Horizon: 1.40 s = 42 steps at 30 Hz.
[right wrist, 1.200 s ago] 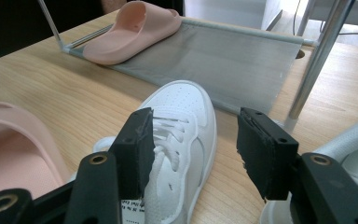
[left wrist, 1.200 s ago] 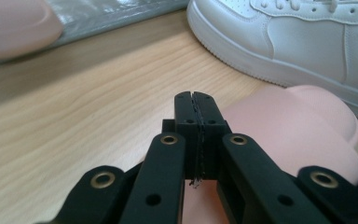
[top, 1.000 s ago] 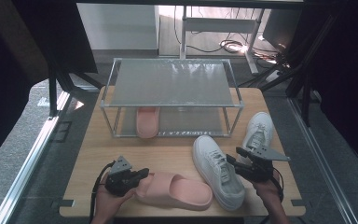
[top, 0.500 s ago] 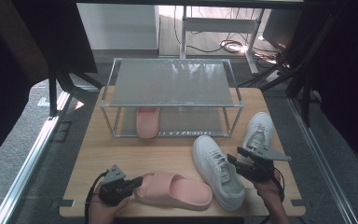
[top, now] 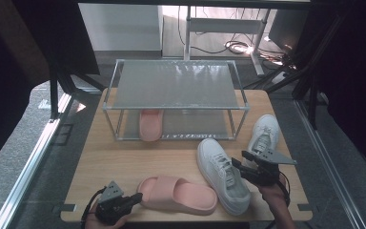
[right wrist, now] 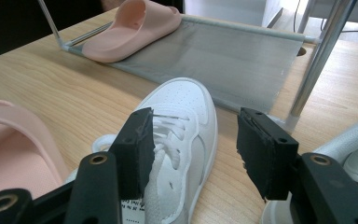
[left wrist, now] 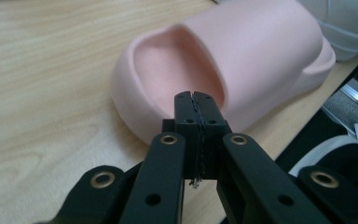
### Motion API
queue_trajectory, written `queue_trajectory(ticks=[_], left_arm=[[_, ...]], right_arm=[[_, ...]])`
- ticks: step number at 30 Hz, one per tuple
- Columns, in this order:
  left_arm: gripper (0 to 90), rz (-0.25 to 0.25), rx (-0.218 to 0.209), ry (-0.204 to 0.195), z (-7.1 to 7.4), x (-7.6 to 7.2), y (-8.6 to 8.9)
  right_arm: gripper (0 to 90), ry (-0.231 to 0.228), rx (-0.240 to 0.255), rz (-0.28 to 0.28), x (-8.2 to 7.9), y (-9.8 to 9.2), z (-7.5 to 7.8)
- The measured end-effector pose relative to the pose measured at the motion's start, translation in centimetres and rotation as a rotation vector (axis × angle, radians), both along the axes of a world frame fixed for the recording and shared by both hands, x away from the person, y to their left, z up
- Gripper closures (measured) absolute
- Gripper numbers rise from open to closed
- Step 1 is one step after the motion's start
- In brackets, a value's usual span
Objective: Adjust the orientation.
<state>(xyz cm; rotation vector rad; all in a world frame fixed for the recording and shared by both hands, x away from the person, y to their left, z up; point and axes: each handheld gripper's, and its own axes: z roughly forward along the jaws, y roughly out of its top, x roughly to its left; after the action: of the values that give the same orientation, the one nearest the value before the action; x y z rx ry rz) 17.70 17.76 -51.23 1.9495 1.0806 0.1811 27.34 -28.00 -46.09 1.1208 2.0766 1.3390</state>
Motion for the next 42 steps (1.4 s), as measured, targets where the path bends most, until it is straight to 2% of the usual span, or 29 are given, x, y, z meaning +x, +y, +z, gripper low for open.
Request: queue_trajectory(ticks=[6, 11, 17, 26, 34, 42], left_arm=[[89.7, -0.004, 0.006, 0.015, -0.6, -0.5, 0.1], [89.8, -0.004, 0.018, 0.013, -1.0, -0.4, -0.2], [89.8, 0.016, 0.048, 0.007, -1.2, 0.3, -0.3], [89.5, 0.033, 0.049, 0.009, -1.3, 1.3, -0.4], [89.2, 0.03, 0.063, 0.007, -1.3, 2.8, -0.7], [86.2, 0.03, 0.047, 0.006, -0.9, 3.6, -0.7]], right_arm=[[46.1, -0.002, -0.001, 0.001, 0.0, 0.0, 0.0], [46.1, 0.0, 0.001, -0.002, 0.0, 0.0, 0.0], [46.1, -0.001, -0.001, -0.002, 0.0, -0.1, 0.1], [46.1, -0.002, 0.001, -0.001, -0.1, 0.0, 0.1], [46.3, -0.005, 0.002, 0.002, -0.1, 0.0, 0.2], [46.5, -0.009, 0.002, 0.006, -0.3, 0.1, 0.4]])
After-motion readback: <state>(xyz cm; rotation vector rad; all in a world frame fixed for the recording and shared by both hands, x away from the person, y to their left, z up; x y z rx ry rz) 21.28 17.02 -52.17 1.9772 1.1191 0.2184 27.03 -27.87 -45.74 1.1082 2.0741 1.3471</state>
